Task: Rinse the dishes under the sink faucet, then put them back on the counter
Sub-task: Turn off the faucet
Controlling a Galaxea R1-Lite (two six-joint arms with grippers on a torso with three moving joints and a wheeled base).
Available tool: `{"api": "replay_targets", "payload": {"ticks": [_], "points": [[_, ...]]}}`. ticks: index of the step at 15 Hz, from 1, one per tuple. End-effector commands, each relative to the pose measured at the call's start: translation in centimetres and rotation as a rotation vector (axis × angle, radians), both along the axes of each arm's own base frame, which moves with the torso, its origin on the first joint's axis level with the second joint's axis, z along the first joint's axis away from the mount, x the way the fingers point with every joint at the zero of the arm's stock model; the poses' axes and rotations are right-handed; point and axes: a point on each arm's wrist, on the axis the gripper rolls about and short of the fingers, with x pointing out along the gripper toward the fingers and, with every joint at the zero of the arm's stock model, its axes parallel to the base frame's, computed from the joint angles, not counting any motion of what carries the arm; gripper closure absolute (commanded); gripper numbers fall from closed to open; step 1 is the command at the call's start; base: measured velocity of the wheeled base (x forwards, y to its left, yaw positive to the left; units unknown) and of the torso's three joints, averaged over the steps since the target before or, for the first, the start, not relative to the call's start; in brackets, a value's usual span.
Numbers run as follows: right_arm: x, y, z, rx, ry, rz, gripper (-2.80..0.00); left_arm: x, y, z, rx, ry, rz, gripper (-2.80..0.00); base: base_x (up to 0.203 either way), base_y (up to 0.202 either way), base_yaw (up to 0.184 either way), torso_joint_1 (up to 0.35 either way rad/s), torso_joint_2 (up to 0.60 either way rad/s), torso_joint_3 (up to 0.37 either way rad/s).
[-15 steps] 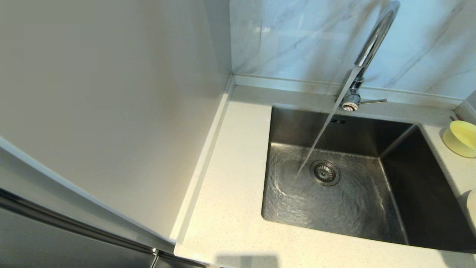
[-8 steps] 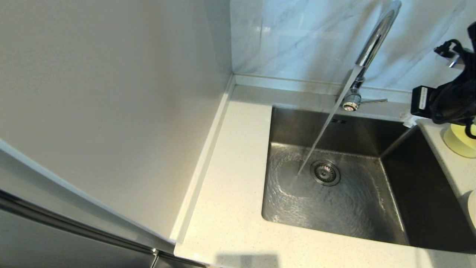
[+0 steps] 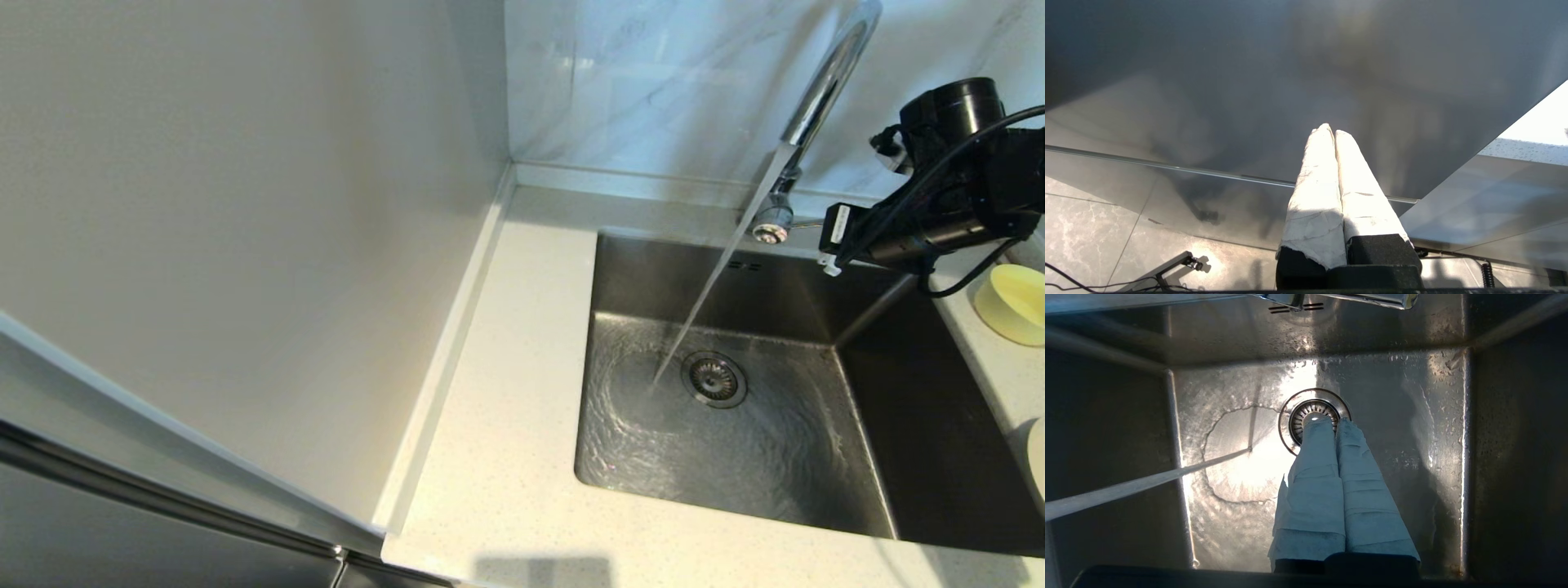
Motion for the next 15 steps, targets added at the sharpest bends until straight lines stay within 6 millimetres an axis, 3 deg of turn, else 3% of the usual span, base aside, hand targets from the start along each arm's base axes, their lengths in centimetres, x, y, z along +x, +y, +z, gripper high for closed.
{"api": "replay_targets", "payload": {"ticks": [1,6,15], "points": [[1.0,0.0,-0.9,0.000,0.021,-0.004,0.00,0.0,0.0,0.0,-0.001,0.000,0.000,0.00,0.000,0.000,0.000,0.000,0.00,0.000],[1.5,-0.6,0.6,0.018,-0.048,-0.032,0.00,0.0,0.0,0.0,-0.001,0.000,0.000,0.00,0.000,0.000,0.000,0.000,0.00,0.000],[2.0,-1.5,1.0,0.025,-0.094,-0.057,0.00,0.0,0.0,0.0,-0.001,0.000,0.000,0.00,0.000,0.000,0.000,0.000,0.00,0.000]]}}
